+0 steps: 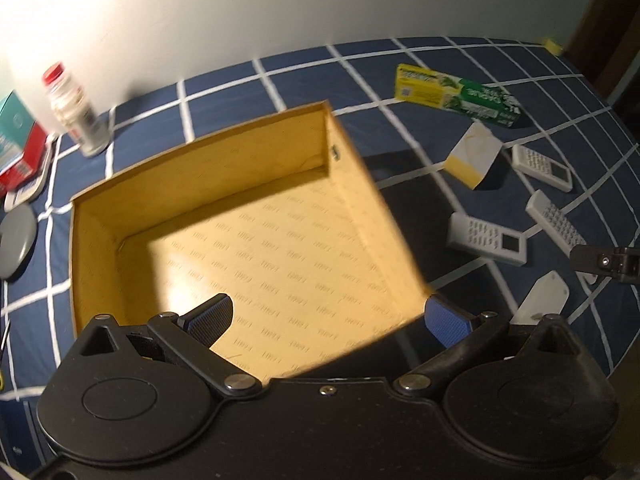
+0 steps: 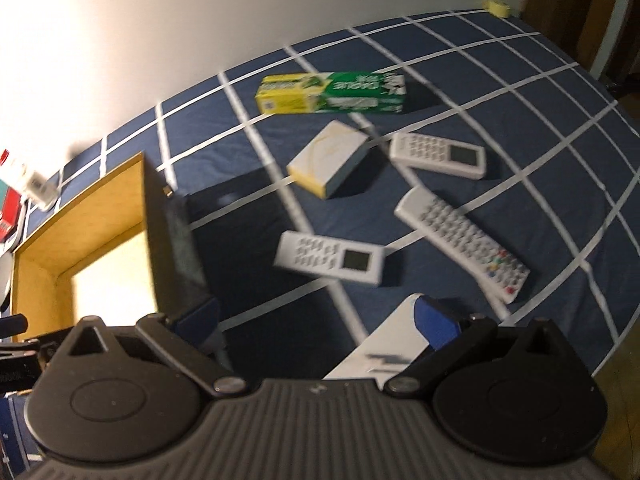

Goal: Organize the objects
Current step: 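Move the right gripper toward the green-and-yellow DARLIE toothpaste carton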

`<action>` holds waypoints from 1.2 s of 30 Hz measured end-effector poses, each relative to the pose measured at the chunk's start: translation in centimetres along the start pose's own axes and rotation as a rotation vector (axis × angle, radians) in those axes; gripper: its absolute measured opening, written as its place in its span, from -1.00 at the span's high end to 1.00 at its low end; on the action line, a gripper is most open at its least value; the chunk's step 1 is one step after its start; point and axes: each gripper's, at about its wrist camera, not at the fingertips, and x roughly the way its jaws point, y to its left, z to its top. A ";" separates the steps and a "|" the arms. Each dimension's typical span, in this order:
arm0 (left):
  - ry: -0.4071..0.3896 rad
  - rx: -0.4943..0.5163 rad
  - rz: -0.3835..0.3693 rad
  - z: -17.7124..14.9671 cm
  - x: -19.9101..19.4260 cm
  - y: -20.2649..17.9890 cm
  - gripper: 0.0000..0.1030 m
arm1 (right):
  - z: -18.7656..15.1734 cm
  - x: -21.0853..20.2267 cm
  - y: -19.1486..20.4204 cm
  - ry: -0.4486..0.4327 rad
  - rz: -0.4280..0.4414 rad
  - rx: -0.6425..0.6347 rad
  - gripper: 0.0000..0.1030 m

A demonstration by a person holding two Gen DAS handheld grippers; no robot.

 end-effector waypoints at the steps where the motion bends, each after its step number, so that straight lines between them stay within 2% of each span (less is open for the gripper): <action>1: -0.002 0.008 0.000 0.4 0.2 -0.5 -1.00 | 0.4 0.1 -0.6 -0.002 -0.002 0.005 -1.00; 7: 0.002 0.061 0.012 3.4 1.3 -3.5 -1.00 | 3.1 0.8 -3.7 -0.002 -0.004 0.022 -1.00; 23: 0.015 0.091 0.033 13.2 5.8 -9.3 -1.00 | 13.1 4.7 -9.0 0.000 0.033 0.030 -1.00; 30: 0.035 0.116 0.026 17.8 8.4 -10.6 -1.00 | 18.0 7.5 -10.4 0.017 0.037 0.067 -1.00; 36: 0.074 0.145 0.018 21.5 12.1 -11.4 -1.00 | 21.6 11.2 -11.0 0.078 0.074 0.103 -1.00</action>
